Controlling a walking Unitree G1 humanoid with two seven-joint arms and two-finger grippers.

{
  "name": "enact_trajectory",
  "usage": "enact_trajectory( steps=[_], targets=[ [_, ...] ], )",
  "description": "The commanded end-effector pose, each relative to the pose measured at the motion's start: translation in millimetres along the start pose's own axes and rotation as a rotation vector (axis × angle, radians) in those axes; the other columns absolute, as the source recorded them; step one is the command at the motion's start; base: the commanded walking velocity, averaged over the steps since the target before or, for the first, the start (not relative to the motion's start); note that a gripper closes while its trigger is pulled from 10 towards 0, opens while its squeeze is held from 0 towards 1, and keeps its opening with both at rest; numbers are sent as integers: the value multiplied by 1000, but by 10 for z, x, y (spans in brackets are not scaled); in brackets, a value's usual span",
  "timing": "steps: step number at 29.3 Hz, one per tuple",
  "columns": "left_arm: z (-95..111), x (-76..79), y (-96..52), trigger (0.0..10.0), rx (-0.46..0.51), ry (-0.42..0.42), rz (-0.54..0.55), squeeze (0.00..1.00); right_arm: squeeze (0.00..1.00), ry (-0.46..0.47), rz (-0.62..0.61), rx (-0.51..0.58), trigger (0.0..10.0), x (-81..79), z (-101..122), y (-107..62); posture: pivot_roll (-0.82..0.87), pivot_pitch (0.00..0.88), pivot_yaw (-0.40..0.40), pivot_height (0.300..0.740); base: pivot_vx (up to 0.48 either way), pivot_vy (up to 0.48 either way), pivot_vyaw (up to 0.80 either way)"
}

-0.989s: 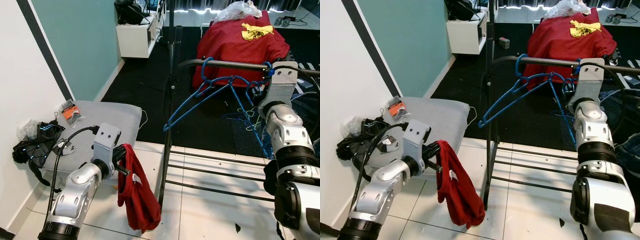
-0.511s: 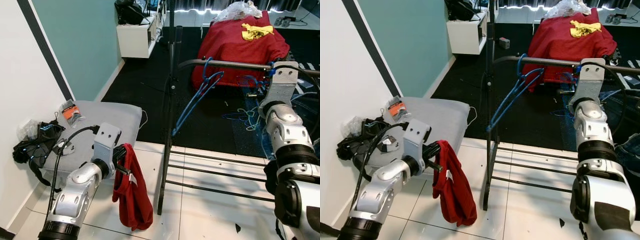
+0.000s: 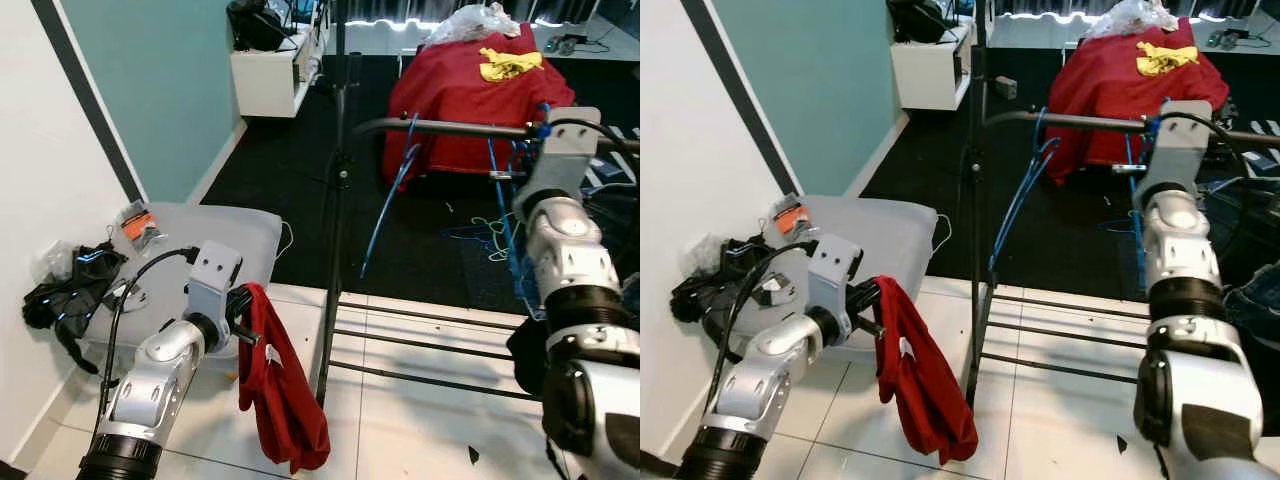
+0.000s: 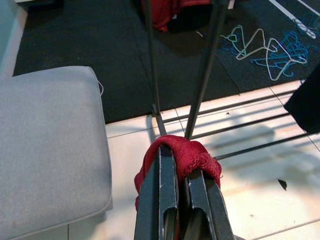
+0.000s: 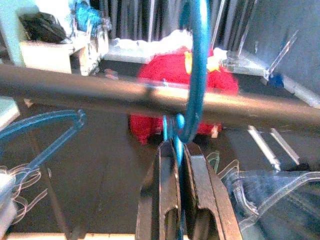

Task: Hang hanger

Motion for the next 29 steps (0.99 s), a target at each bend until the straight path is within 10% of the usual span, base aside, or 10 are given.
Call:
enact_trajectory(
  steps=[1, 11, 17, 29],
  targets=[
    [-18, -35, 4, 10000, 7, -7, 32, 0, 0, -44, 14, 146, 0, -189, 252, -103, 3, 35, 20, 740, 0, 0, 0],
    [-49, -8, -15, 10000, 12, -30, 43, 0, 0, -68, 53, 176, 0, -462, 179, -345, -7, 45, 27, 740, 0, 0, 0],
    [-161, 63, -58, 10000, -11, -46, 28, 0, 0, 1, 48, -75, 0, -617, -586, -772, -13, 39, 15, 740, 0, 0, 0],
    [-254, -29, -93, 10000, -16, -73, 109, 0, 0, 34, -16, -209, 0, -545, -1026, -1070, -17, 49, 9, 740, 0, 0, 0]
  ],
)
Point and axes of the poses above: a point about 5 cm out from each wrist's last joint towards the gripper, its own y axis pointing out of the wrist towards the gripper, its own z axis along the axis of the wrist's last joint, x = y × z, the point moved 6 cm from there along y, pointing out of the wrist towards the gripper, and after that the axes turned 7 degrees about -y, right-handed, at the moved point
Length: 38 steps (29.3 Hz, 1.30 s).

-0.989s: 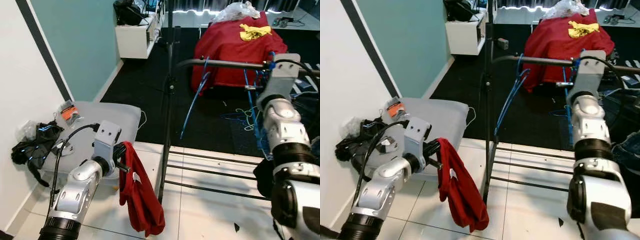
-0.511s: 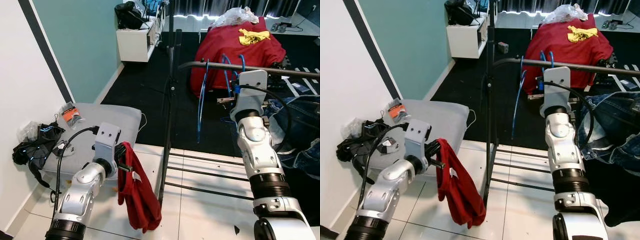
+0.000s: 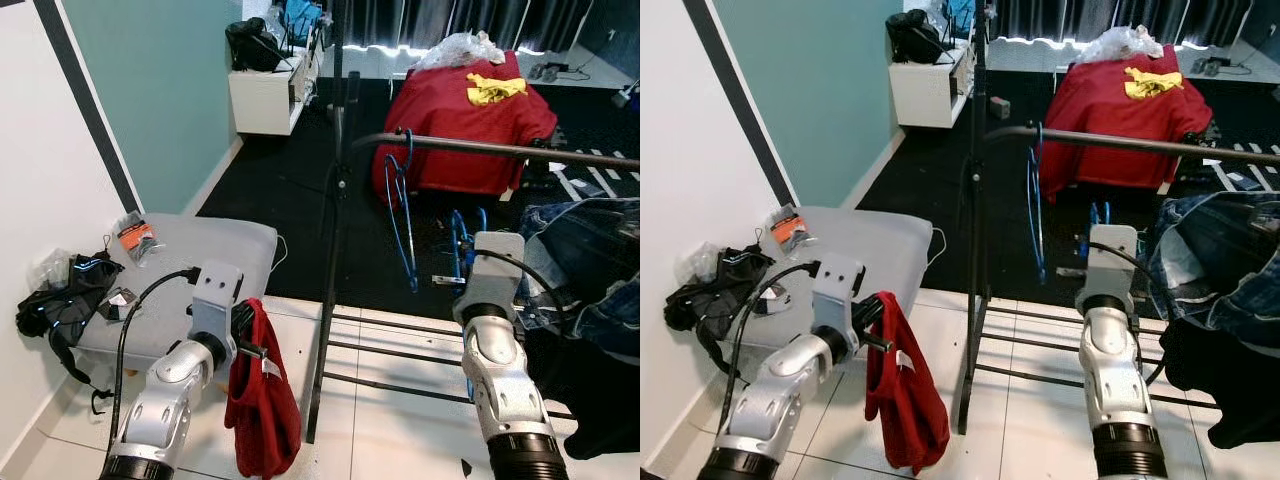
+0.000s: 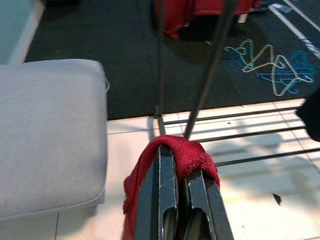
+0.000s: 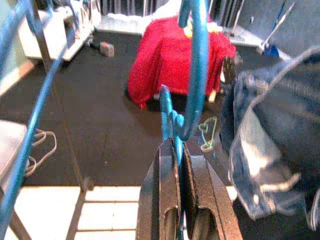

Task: Hang hanger

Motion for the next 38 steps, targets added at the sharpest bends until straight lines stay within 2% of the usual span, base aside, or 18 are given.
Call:
enact_trajectory(
  steps=[1, 2, 3, 5, 6, 8, 10, 11, 13, 19, 33, 38],
  targets=[
    [-3, -107, -14, 10000, 17, -34, 64, 0, 0, 22, 38, -23, 1098, -84, -69, -38, -20, 45, 11, 740, 0, 0, 0],
    [-3, -107, -14, 10000, 17, -34, 64, 0, 0, 22, 38, -23, 1098, -84, -69, -38, -20, 45, 11, 740, 0, 0, 0],
    [1, -156, -6, 10000, 22, -54, 89, 0, 0, 30, 142, -40, 10000, -280, -111, -50, -21, 31, 2, 740, 0, 0, 0],
    [1, -156, -6, 10000, 22, -54, 89, 0, 0, 30, 142, -40, 10000, -280, -111, -50, -21, 31, 2, 740, 0, 0, 0],
    [8, -181, 11, 10000, 22, -69, 102, 0, 0, 41, 238, -62, 10000, -478, -146, -64, -19, 26, -4, 740, 0, 0, 0],
    [8, -181, 11, 10000, 22, -69, 102, 0, 0, 41, 238, -62, 10000, -478, -146, -64, -19, 26, -4, 740, 0, 0, 0],
    [59, -155, 39, 10000, 35, -96, 93, 0, 0, 53, 354, -113, 10000, -770, -218, -144, -15, 17, -22, 740, 0, 0, 0],
    [59, -155, 39, 10000, 35, -96, 93, 0, 0, 53, 354, -113, 10000, -770, -218, -144, -15, 17, -22, 740, 0, 0, 0],
    [117, -123, 52, 10000, 50, -108, 86, 0, 0, 68, 388, -146, 10000, -892, -262, -214, -10, 25, -25, 740, 0, 0, 0],
    [149, -96, 39, 10000, 55, -112, 74, 0, 0, 79, 423, -166, 10000, -1000, -270, -289, -14, 39, -10, 740, 0, 0, 0],
    [153, -90, 67, 10000, 57, -115, 74, 0, 0, 72, 451, -195, 10000, -1033, -314, -249, -3, 33, -16, 740, 0, 0, 0],
    [119, -90, 23, 10000, 50, -117, 74, 0, 0, 70, 465, -206, 10000, -1064, -323, -271, 1, 37, -16, 740, 0, 0, 0]
  ],
)
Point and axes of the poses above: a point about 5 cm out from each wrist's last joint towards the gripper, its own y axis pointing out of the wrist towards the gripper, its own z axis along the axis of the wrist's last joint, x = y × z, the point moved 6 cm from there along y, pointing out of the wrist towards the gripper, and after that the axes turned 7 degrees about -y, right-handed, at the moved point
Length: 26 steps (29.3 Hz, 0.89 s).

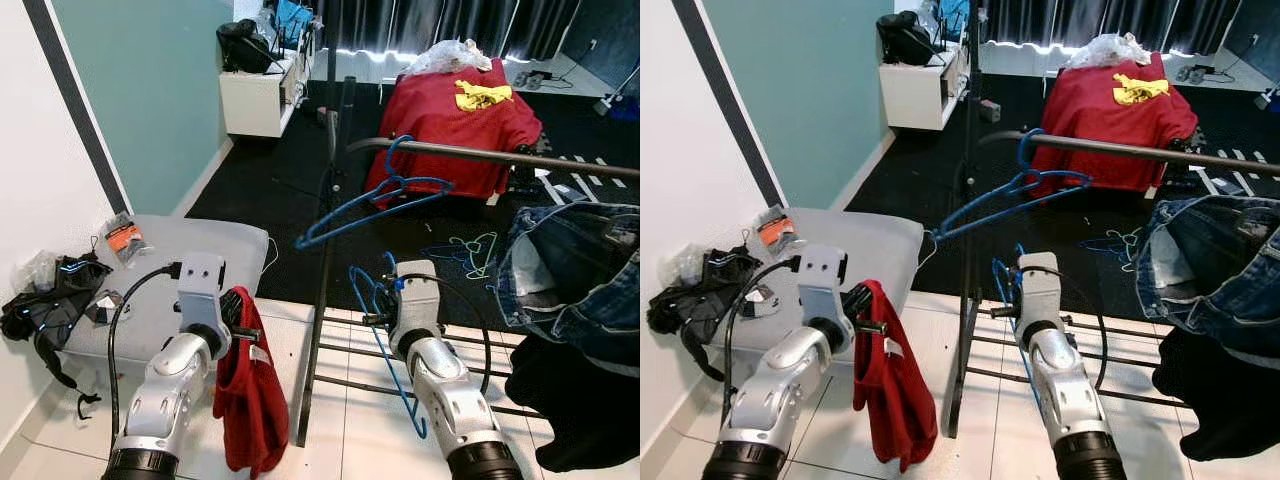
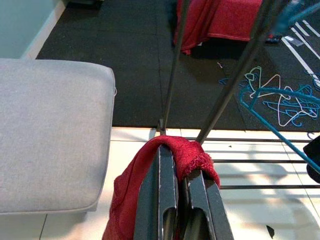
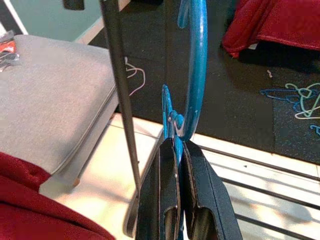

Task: Hang hanger

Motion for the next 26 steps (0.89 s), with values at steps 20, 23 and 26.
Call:
enact_trajectory(
  steps=[20, 23, 26],
  targets=[
    [-53, 8, -23, 10000, -30, 5, -5, 0, 0, 22, 15, -45, 10000, -25, -100, -22, 3, 45, -9, 740, -167, 0, 0],
    [-60, 9, -24, 10000, -33, 6, -6, 0, 0, 22, 15, -47, 10000, -23, -103, -22, 4, 46, -8, 740, 0, 0, 0],
    [-67, 12, -27, 10000, -36, 6, -9, 0, 0, 25, 15, -50, 10000, -19, -109, -24, 4, 48, -5, 740, 0, 0, 0]
  ],
)
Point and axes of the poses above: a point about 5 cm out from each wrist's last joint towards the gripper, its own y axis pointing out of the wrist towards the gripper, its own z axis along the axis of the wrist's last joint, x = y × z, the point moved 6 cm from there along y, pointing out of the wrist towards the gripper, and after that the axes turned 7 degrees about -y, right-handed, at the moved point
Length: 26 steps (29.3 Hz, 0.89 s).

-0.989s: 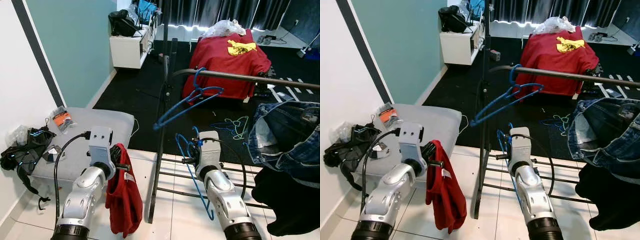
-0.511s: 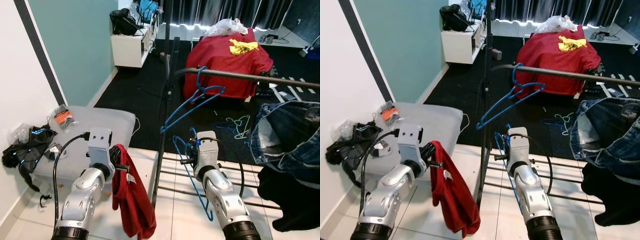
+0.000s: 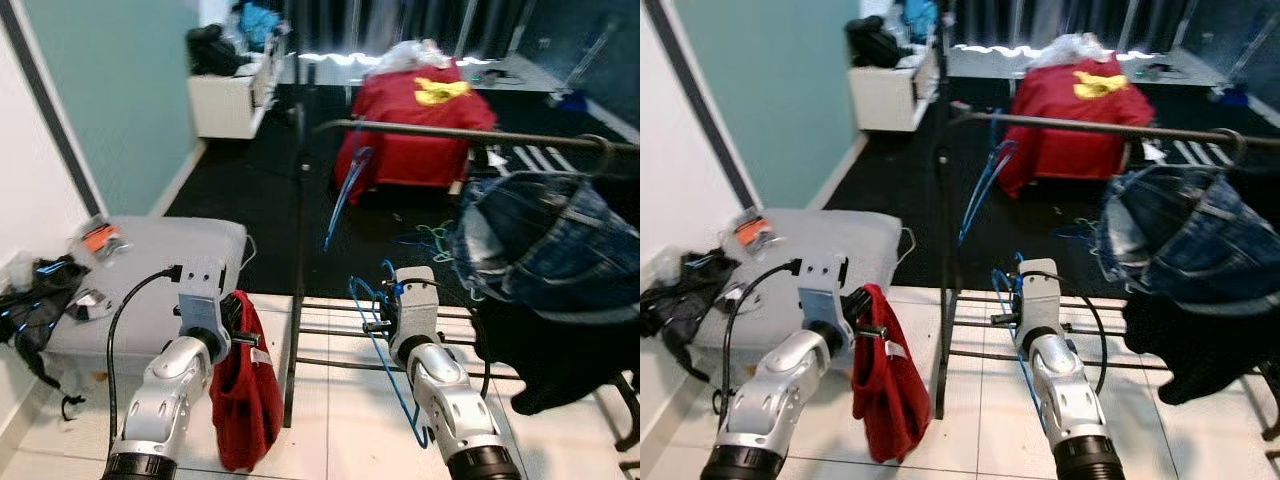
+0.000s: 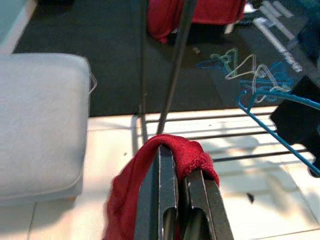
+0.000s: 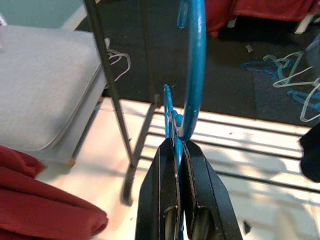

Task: Hang hanger

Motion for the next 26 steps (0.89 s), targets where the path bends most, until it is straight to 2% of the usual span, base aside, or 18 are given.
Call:
enact_trajectory(
  steps=[1, 13, 21, 26],
  targets=[
    [-18, -1, -4, 10000, -11, 2, -5, 0, 0, 18, 7, -4, 10000, -10, 2, -1, 4, 48, -3, 740, 0, 0, 0],
    [-105, 6, 1, 10000, -51, 17, -28, 0, 0, 53, 10, -20, 10000, -16, -53, 8, 11, 37, 33, 740, 0, 0, 0],
    [-179, -11, 4, 10000, -69, -1, -20, 0, 0, 63, 38, -37, 10000, -98, -94, 19, 6, 21, 29, 740, 0, 0, -800],
    [-193, -66, 44, 10000, -61, -38, 26, 0, 0, 32, 71, -40, 10000, -164, -81, 42, 4, 21, -19, 740, 0, 0, 0]
  ],
)
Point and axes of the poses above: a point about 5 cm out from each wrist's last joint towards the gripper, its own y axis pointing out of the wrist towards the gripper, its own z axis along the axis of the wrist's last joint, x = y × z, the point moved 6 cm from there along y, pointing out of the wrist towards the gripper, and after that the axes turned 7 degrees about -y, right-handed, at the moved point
